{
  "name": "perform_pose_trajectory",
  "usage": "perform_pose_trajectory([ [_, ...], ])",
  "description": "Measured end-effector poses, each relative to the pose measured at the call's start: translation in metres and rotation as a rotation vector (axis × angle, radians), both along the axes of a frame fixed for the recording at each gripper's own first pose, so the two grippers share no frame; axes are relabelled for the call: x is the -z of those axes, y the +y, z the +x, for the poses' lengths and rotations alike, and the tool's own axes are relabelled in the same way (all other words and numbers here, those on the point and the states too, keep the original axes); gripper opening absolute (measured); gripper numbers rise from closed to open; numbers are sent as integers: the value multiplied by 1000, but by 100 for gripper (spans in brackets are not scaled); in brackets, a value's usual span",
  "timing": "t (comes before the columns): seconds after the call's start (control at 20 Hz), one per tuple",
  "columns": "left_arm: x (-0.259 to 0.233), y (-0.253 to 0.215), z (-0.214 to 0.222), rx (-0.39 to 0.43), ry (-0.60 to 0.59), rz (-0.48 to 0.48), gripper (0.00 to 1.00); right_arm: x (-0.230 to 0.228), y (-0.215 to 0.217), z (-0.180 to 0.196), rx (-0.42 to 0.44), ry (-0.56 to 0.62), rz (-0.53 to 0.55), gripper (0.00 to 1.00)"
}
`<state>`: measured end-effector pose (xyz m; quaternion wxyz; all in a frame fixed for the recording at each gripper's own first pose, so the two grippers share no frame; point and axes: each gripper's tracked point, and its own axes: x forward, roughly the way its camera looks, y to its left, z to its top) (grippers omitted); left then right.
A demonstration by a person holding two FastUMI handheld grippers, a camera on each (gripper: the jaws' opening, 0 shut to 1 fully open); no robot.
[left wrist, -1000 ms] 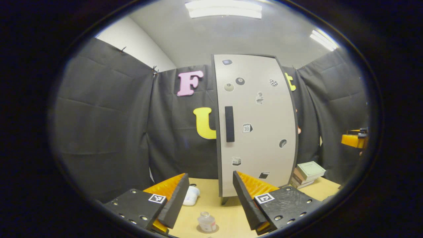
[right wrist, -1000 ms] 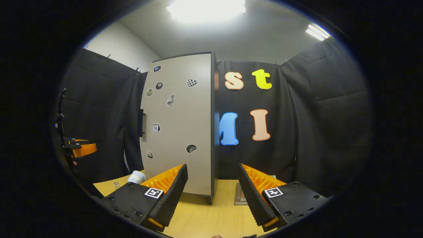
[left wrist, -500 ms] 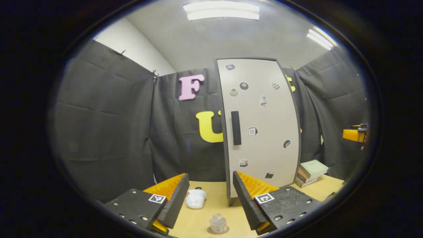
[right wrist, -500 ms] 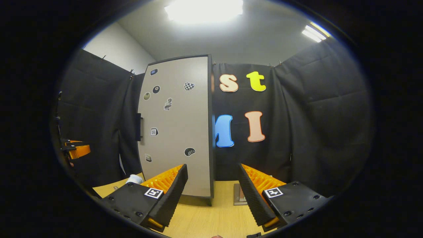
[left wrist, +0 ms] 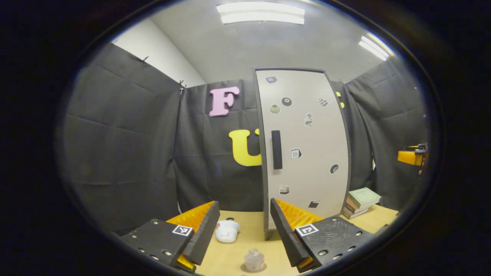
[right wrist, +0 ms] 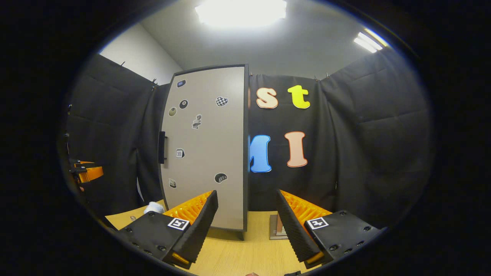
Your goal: Open the cabinet door with the right hand, grasp the bottle in the cabinet with the left hand and place it on the coaster, then close the cabinet door with the right hand.
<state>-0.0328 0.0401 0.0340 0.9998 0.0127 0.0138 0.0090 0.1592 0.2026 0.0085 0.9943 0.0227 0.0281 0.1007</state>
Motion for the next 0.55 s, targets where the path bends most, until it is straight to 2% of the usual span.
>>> perform_pose_trajectory([
  [0.55, 0, 0, 2, -6, -1, 10, 80, 1, -3, 2, 1, 1, 10, 95],
])
